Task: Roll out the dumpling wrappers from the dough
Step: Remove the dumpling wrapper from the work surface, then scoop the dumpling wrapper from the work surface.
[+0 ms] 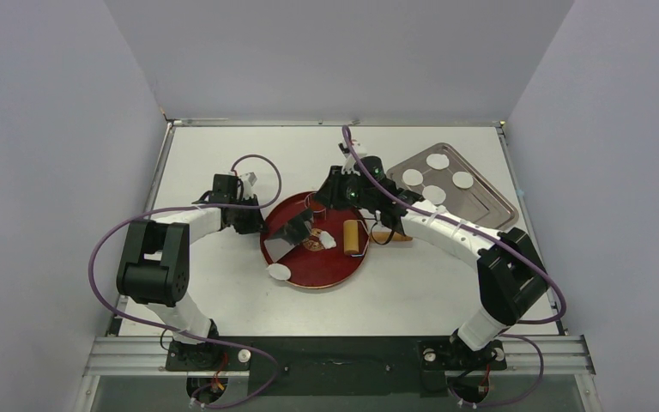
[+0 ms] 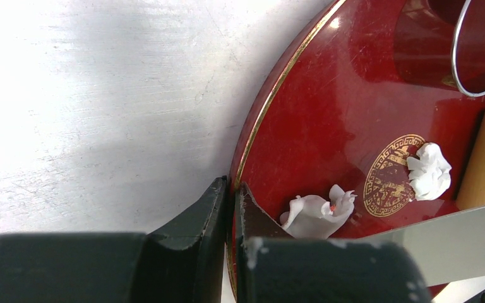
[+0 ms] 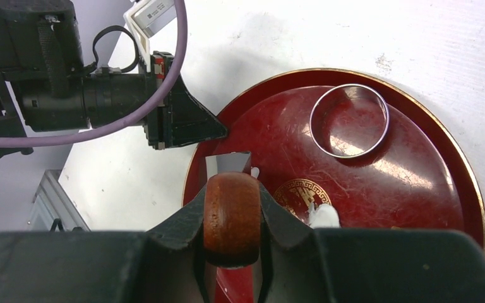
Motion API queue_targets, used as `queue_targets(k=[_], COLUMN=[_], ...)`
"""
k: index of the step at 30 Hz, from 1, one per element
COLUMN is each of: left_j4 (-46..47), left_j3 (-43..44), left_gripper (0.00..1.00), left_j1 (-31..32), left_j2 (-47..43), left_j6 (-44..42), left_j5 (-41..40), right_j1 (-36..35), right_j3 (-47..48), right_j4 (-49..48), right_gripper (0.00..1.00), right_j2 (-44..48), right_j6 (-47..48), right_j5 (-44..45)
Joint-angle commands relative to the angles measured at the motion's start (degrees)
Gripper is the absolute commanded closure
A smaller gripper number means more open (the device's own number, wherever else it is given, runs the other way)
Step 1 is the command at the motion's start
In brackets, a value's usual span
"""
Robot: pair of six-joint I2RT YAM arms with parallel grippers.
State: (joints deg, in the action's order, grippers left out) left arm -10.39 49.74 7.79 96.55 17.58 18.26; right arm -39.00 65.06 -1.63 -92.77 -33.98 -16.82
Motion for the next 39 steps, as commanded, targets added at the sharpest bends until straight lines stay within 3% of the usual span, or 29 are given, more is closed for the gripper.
queue_targets(k=[1,12,20,29,39], left_j4=[1.83,1.17,-0.02,-4.52,-14.12], left_j3=[0.15,0.78,1.95,6.36,10.44], left_gripper=[1.00,1.00,0.99,0.71,0.65], left_j1=[0.01,-0.05,-0.06,-0.43,-3.41], left_j2=[0.63,0.45,0.46,-1.50,-9.62], left_j6=[1.42,1.52,0.73,-2.37,-13.72], left_j5=[0.28,0.58,0.32,2.82,5.49], right_j1=[-0.02,0.13,-0.09,-1.68,-2.05], right_j3=[2.46,-0.10,3.84,-1.01,-2.34], right_j4=[-6.00,-3.83,7.45,12.36,15.56], right_gripper=[1.00,1.00,1.00,1.00,1.00], right_j2=[2.62,2.46,9.61,14.63,14.09], right_j6=[-0.78,1.55,7.46,6.38,3.88], right_j5=[0.25,0.92,8.39,10.03,9.41])
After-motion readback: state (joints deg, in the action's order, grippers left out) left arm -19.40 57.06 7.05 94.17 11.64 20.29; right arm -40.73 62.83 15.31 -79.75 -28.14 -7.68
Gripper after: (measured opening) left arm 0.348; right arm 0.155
